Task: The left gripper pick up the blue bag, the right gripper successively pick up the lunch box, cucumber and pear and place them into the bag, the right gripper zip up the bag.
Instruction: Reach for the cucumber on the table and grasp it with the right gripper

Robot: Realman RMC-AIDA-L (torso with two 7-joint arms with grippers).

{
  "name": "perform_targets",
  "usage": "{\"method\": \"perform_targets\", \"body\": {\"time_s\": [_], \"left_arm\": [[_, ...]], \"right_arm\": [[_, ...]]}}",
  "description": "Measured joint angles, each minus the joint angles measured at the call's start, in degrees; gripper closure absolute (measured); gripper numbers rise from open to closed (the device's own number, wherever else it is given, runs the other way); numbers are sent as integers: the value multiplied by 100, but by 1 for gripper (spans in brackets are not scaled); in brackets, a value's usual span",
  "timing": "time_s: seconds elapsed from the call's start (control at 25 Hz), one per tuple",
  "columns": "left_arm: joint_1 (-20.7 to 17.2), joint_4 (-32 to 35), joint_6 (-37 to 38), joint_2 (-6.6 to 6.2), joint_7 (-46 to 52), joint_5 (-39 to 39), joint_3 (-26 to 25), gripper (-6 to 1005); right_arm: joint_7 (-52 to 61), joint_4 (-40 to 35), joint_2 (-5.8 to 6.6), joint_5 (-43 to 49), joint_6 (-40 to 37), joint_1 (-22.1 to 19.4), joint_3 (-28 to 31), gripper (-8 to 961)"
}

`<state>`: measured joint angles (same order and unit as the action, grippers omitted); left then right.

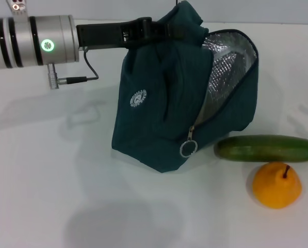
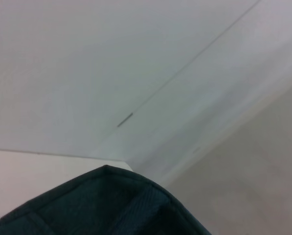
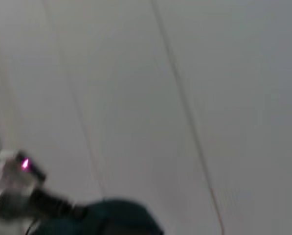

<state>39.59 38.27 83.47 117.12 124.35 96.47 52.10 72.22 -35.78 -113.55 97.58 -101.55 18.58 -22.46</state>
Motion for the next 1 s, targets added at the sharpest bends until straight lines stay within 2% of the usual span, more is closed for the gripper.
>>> {"method": "perform_targets", "body": {"time_s": [0.08,0.12,0.16,0.28,0.32,0.44,0.6,0.88,1.0], "left_arm": [[14,6,-62,14,-72,8,-25,942],[18,12,-70,15,-90,17,-25,942],[23,14,-75,15,-110,29,-23,942],[44,-9,-99,12,-179,45,-21,942],[46,-12,-112,12,-203,46,-19,942],[30,5,-126,14,-261,34,-20,942],[7,25,-129,26,-312,17,-18,942],[-10,57,-130,65,-350,-7,-23,942],[2,64,-130,72,-341,-18,-25,942]], "right_arm": [[235,-591,11,335,-95,-35,-117,503],[235,-591,11,335,-95,-35,-117,499],[912,-1520,29,878,-211,15,-199,496],[1664,-2443,41,1435,-327,120,-353,485],[1945,-2900,46,1684,-398,186,-526,481],[2402,-3511,75,2132,-479,326,-1048,471],[2937,-3770,162,2901,-496,768,-1794,326],[2995,-3829,12,3957,-86,1302,-2444,59],[3169,-3820,-1,4170,-21,1499,-2833,62]]}}
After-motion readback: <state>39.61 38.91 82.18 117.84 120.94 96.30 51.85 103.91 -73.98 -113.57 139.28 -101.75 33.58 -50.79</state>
